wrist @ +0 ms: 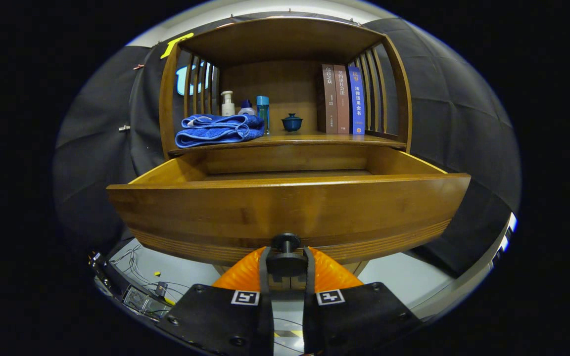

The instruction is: Pull open the drawer, take out the items inside it, and place them on the countertop above the cabinet.

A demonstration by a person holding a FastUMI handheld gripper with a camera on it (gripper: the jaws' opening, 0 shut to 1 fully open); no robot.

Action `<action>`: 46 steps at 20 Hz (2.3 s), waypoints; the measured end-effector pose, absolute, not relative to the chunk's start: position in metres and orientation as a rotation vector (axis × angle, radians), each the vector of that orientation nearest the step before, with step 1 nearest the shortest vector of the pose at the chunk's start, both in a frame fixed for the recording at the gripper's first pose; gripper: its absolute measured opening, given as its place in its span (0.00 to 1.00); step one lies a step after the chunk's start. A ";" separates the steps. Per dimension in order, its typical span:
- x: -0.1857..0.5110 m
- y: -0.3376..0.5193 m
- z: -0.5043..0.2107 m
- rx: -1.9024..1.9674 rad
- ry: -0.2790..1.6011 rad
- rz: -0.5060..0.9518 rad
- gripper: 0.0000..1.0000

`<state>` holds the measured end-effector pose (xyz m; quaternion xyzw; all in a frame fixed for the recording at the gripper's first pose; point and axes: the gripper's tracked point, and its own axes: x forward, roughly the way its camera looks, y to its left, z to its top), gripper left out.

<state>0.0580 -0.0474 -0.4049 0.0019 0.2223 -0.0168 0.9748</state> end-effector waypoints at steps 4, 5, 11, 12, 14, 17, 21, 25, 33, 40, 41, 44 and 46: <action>0.057 -0.049 -0.404 -0.007 0.444 -0.032 0.49; 0.055 -0.053 -0.402 -0.016 0.440 -0.039 0.58; 0.050 -0.054 -0.371 0.034 0.419 -0.031 1.00; 0.050 -0.054 -0.361 0.037 0.416 -0.025 1.00; 0.056 -0.056 -0.335 0.025 0.400 -0.020 1.00; 0.073 -0.047 -0.299 0.004 0.409 0.034 1.00; 0.107 -0.044 -0.272 -0.042 0.476 0.065 1.00; 0.150 -0.048 -0.279 -0.020 0.608 0.053 1.00; 0.202 -0.043 -0.358 0.002 0.983 0.099 0.99; 0.210 -0.046 -0.420 -0.087 1.207 0.086 1.00; 0.209 -0.044 -0.427 -0.084 1.234 0.081 1.00; 0.204 -0.042 -0.446 -0.101 1.290 0.066 0.85; 0.206 -0.041 -0.455 -0.108 1.303 0.064 0.71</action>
